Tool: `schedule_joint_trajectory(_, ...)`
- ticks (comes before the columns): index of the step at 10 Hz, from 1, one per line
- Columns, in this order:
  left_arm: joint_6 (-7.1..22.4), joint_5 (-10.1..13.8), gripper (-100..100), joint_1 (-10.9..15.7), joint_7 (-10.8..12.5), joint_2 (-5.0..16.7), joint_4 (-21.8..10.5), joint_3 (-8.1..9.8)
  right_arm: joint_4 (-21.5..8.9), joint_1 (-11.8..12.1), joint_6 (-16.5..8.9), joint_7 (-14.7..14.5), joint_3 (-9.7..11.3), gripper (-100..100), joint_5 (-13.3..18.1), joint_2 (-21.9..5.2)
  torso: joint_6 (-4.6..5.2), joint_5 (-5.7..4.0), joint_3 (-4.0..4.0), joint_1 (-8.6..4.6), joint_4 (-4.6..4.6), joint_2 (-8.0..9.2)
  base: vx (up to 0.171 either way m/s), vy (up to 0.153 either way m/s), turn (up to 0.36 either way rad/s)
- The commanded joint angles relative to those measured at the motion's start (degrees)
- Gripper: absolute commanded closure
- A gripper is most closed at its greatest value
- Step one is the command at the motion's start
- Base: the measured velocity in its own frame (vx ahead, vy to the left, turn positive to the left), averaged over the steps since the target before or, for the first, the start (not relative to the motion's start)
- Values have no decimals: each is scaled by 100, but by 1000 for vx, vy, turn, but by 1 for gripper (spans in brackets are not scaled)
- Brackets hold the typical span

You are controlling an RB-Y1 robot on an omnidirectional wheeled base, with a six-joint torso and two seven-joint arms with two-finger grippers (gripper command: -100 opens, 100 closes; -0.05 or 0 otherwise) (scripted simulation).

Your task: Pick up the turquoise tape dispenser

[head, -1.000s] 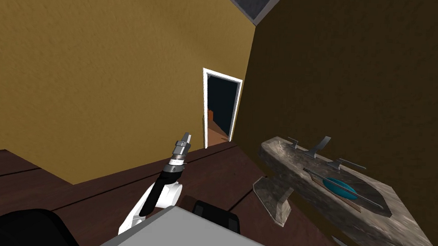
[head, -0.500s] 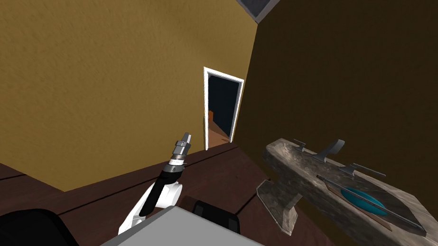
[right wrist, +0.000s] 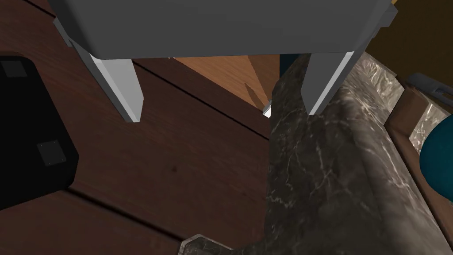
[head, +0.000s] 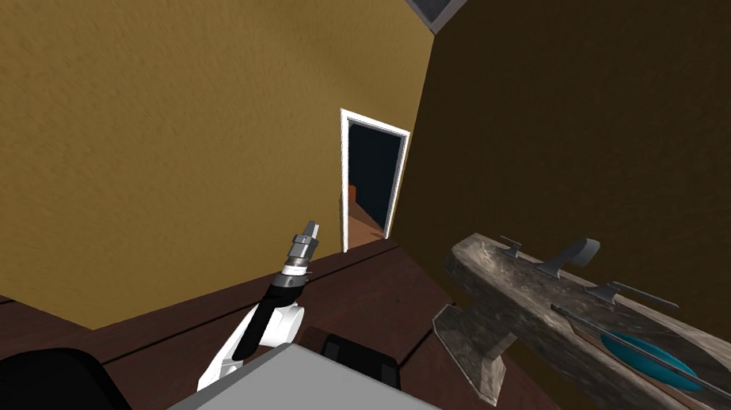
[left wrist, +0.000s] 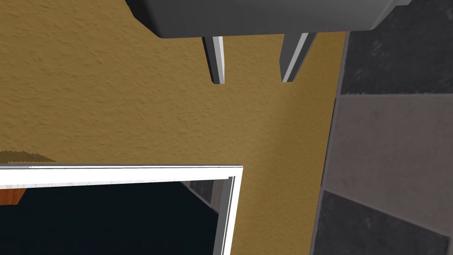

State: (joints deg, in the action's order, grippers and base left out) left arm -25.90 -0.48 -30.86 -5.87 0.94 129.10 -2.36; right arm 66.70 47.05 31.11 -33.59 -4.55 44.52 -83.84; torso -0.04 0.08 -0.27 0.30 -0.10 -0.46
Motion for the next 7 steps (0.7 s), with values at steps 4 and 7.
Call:
schedule_joint_trajectory(4,0,0,0,0,0,0,0,0,-552,248,-237,43,-194,-100,182,-740,-1,-2,-6,-12,-2,-11,118,62,3)
schedule_joint_trajectory(7,0,0,0,0,0,1,0,1,-743,381,-351,91,-271,-100,234,-973,-1,-9,-1,-36,-1,-1,112,1,23)
